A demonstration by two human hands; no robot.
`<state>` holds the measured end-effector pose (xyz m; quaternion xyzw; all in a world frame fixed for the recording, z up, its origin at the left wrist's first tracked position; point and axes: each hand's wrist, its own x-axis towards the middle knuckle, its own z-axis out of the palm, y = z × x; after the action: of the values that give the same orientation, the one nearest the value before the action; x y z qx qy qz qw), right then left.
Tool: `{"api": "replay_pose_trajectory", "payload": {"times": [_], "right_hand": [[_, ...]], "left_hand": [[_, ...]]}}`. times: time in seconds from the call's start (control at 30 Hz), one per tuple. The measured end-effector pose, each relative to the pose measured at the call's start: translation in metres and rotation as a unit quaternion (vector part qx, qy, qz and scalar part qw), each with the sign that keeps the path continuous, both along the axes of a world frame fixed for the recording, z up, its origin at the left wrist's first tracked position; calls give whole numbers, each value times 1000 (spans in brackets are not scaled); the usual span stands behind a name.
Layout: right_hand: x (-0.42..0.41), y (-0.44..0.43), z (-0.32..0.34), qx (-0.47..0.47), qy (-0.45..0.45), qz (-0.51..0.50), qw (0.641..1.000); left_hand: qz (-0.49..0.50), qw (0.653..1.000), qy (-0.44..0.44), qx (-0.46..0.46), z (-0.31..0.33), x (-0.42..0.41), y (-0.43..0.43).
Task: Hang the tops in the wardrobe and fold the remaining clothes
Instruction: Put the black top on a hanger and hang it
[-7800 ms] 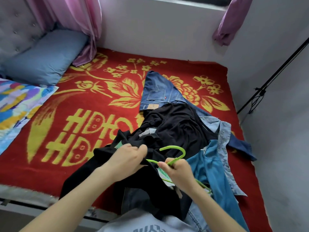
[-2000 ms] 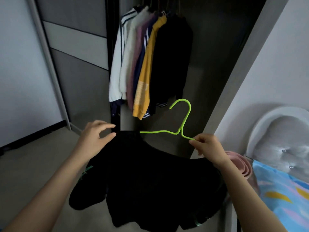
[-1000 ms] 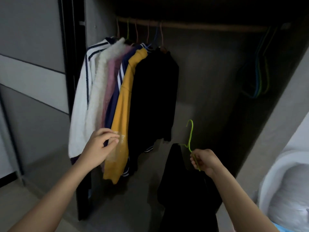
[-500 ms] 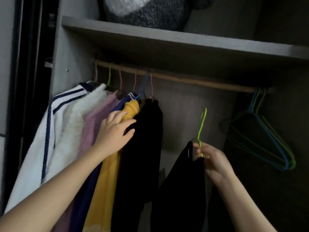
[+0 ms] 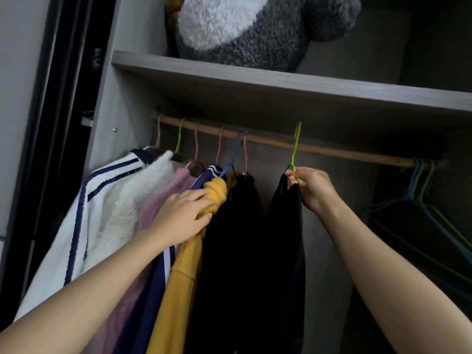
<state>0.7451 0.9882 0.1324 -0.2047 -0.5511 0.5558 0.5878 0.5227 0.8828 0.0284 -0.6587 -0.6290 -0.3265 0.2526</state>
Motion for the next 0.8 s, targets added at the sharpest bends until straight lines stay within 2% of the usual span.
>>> {"api": "replay_pose_trajectory", "payload": {"times": [0.17,0.33,0.63,0.8], "right_hand": [[-21,27,14,12,-20,-75,997],[-29,57,9,37,-107,-142,983],[-67,65,-25,107,-214,-145,960],[-83,59,-20,89,-214,-111,966]], "left_hand": [[-20,1000,-1,15,-6,-1,0],[-10,999,4,35,-12,-6,3],[-19,996,-22,79,-10,0,10],[-42,993,-38,106,-13,9,12]]}}
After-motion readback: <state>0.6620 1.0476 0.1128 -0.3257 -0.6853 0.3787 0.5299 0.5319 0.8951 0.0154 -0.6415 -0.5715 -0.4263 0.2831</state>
